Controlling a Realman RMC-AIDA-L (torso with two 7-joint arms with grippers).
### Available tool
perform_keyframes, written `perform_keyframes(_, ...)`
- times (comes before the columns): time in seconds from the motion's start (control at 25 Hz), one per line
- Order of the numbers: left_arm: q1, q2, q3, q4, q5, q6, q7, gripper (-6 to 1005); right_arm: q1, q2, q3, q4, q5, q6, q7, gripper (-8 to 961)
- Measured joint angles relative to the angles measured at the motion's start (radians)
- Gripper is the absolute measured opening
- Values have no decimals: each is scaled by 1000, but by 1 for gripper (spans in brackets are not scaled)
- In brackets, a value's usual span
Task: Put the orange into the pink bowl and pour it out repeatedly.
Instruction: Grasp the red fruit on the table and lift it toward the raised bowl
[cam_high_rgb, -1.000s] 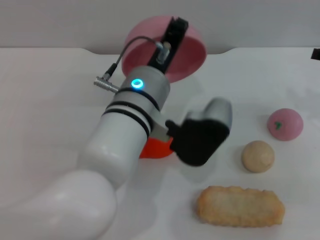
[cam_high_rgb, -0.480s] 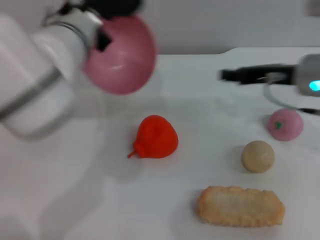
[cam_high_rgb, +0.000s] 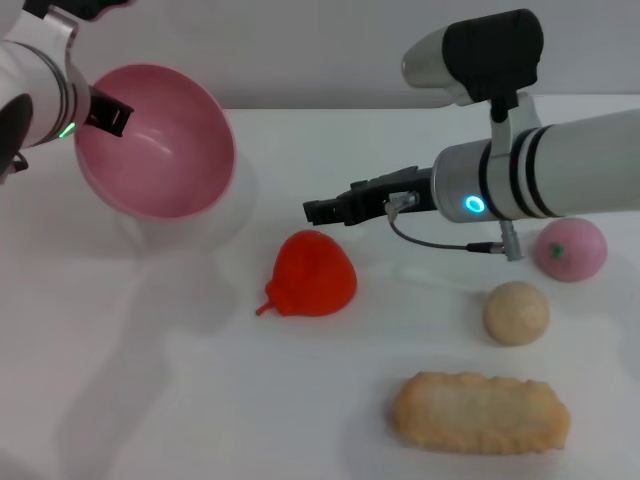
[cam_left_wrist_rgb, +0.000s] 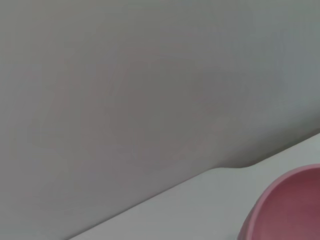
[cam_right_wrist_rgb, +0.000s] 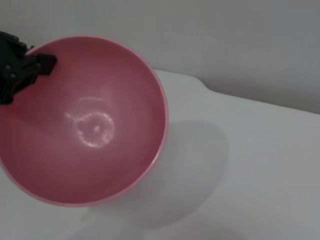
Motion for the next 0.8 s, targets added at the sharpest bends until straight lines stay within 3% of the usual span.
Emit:
perform_keyframes(0.36, -20, 1, -10, -7, -10, 4, 23, 47, 24, 1, -39, 73, 39, -42, 13, 750)
perform_keyframes(0.8, -33, 0, -1, -10, -12, -1, 35, 47, 116, 4, -112, 251, 192, -103, -23, 685)
